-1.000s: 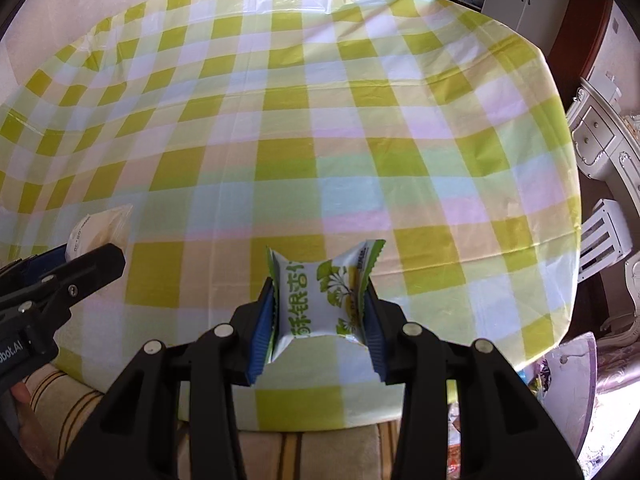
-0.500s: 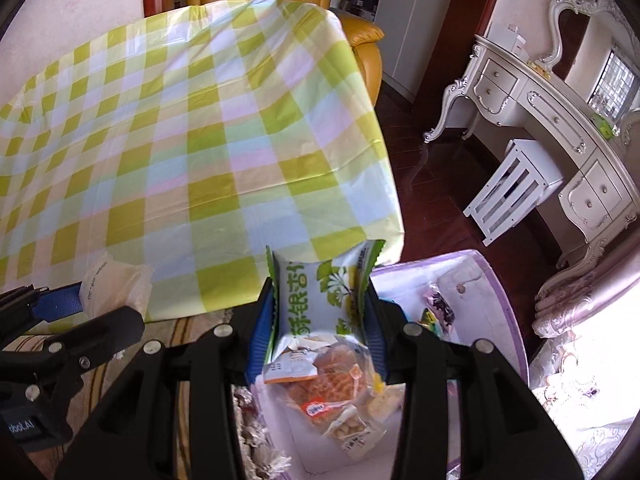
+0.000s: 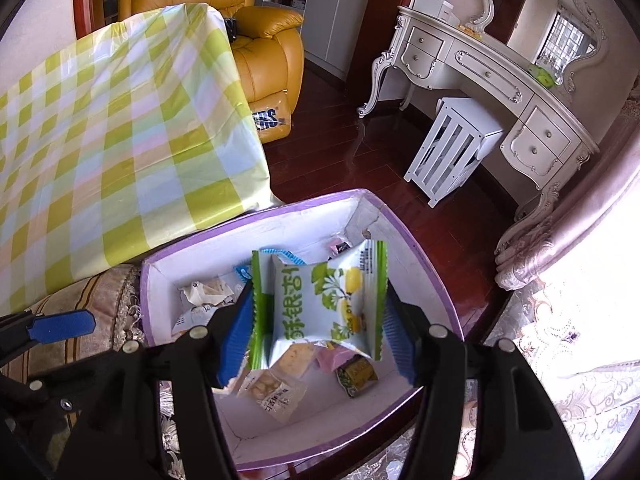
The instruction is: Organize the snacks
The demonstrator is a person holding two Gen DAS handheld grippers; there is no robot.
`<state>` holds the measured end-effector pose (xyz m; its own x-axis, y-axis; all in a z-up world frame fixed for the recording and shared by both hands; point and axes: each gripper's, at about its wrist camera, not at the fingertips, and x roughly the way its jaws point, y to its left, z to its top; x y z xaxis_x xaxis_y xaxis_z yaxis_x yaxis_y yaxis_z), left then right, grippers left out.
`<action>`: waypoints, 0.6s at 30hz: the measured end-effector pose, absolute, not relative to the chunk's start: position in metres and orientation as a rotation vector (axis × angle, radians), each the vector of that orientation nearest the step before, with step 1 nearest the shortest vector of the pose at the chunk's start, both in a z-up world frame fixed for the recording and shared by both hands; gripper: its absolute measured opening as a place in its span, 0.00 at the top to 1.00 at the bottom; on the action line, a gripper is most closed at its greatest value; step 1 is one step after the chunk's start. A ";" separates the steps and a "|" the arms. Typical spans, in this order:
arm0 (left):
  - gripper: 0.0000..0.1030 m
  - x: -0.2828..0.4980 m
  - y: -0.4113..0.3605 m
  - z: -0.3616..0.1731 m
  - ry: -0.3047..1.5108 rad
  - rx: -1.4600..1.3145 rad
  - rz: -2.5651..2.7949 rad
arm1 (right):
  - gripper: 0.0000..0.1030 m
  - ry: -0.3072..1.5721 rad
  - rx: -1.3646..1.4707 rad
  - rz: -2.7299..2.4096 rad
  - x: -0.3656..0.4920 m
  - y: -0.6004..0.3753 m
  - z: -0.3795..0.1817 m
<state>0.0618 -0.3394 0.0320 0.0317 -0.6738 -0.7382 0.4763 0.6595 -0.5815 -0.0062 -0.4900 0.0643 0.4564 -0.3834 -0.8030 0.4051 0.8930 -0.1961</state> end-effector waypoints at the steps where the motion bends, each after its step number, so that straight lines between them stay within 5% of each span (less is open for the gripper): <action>1: 0.13 0.060 -0.339 0.031 1.265 -0.189 -0.891 | 0.39 0.986 0.028 -0.492 -0.010 -0.492 0.064; 18: 0.05 0.030 -0.348 0.018 1.314 -0.031 -0.806 | 0.37 1.016 0.094 -0.520 -0.040 -0.507 0.051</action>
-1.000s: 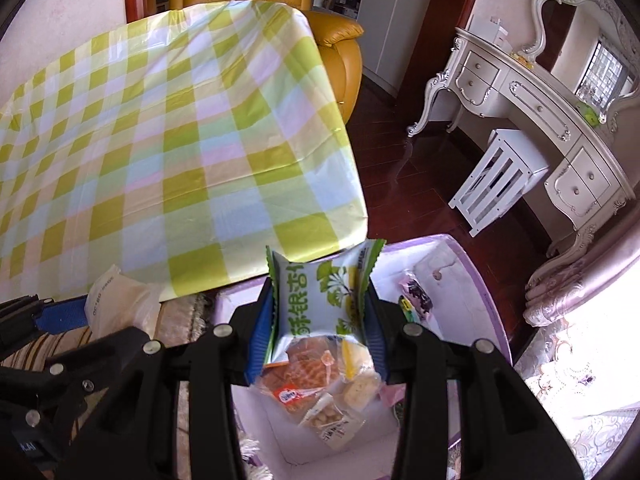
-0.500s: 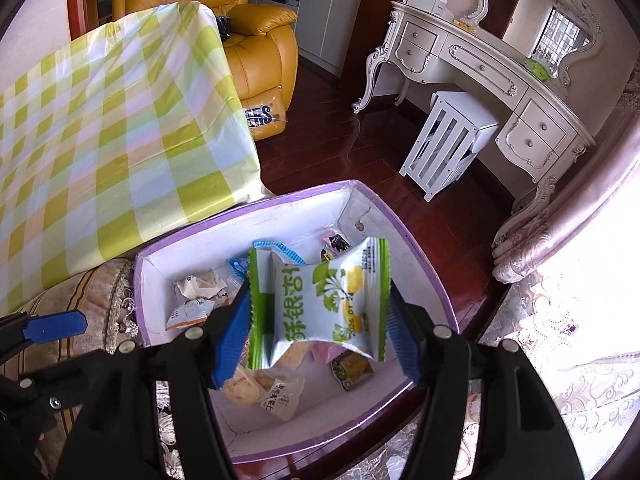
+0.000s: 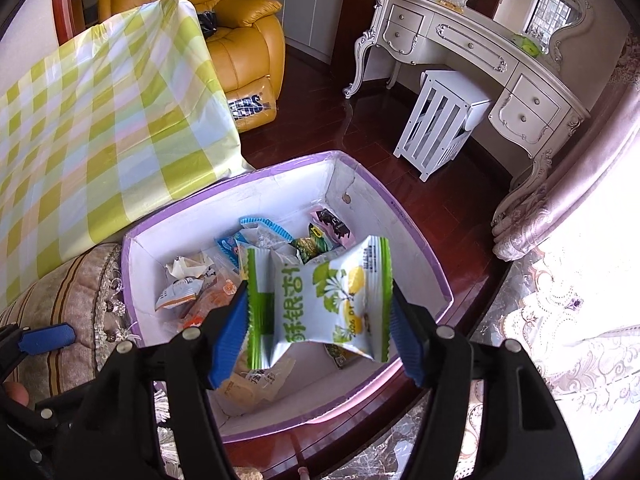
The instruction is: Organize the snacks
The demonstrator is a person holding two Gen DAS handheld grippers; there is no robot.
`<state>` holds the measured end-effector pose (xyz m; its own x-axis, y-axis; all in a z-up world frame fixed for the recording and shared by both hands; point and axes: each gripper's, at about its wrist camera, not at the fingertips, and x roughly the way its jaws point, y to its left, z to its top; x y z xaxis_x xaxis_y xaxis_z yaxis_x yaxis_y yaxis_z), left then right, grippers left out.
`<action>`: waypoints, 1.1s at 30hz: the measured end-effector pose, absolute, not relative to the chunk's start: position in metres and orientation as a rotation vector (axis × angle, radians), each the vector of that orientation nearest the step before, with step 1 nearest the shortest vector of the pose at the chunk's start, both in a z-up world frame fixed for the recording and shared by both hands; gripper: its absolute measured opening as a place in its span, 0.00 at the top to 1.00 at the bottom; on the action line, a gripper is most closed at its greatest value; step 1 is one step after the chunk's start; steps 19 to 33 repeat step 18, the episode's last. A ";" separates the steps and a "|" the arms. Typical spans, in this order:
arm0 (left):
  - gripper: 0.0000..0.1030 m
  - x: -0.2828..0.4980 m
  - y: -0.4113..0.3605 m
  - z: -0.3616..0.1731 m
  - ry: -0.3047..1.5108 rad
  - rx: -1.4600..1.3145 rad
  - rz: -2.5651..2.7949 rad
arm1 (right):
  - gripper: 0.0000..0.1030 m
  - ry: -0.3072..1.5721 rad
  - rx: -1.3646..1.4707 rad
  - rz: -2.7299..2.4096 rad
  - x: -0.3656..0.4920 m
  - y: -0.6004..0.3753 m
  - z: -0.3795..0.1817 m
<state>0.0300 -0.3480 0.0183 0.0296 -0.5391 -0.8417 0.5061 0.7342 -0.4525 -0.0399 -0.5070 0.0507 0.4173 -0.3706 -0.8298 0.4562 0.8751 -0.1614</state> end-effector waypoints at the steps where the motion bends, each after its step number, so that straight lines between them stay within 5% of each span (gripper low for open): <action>1: 0.04 0.030 -0.347 0.019 1.314 -0.036 -0.811 | 0.37 1.017 0.095 -0.519 -0.040 -0.507 0.050; 33: 0.04 0.027 -0.350 0.020 1.268 -0.031 -0.802 | 0.36 1.024 0.110 -0.514 -0.041 -0.510 0.046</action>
